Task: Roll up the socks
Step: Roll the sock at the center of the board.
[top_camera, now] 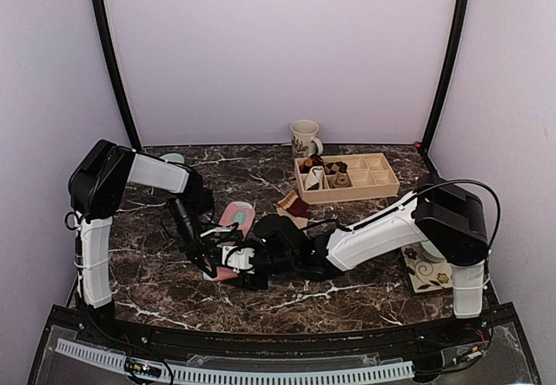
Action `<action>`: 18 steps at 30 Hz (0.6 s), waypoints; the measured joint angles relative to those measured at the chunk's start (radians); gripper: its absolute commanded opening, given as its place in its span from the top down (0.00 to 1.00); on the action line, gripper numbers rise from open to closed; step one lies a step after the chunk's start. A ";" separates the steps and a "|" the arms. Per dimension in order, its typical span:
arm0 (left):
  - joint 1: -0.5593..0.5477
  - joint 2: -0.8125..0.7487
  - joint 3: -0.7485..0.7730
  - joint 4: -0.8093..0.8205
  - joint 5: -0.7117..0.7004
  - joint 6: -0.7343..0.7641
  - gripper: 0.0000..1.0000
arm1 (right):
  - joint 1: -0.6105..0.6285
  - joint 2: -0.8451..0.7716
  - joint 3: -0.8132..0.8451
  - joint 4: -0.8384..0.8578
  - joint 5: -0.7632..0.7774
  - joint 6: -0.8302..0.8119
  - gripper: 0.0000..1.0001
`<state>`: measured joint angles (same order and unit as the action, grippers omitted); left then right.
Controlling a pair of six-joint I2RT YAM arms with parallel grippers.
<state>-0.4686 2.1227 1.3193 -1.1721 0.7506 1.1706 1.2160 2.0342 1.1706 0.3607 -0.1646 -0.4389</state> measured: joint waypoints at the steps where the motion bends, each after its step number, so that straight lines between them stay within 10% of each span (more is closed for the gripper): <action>1: 0.000 0.000 0.000 0.000 0.000 0.000 0.94 | 0.000 0.018 0.015 0.002 0.000 -0.012 0.44; 12: 0.000 0.000 0.000 0.000 -0.003 -0.001 0.94 | 0.001 0.122 0.063 0.007 0.013 -0.093 0.59; 18: 0.000 0.000 0.000 0.000 -0.005 -0.001 0.92 | 0.001 0.155 0.098 0.012 0.033 -0.109 0.83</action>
<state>-0.4686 2.1223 1.3193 -1.1721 0.7452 1.1698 1.2167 2.1895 1.2686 0.3729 -0.1314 -0.5484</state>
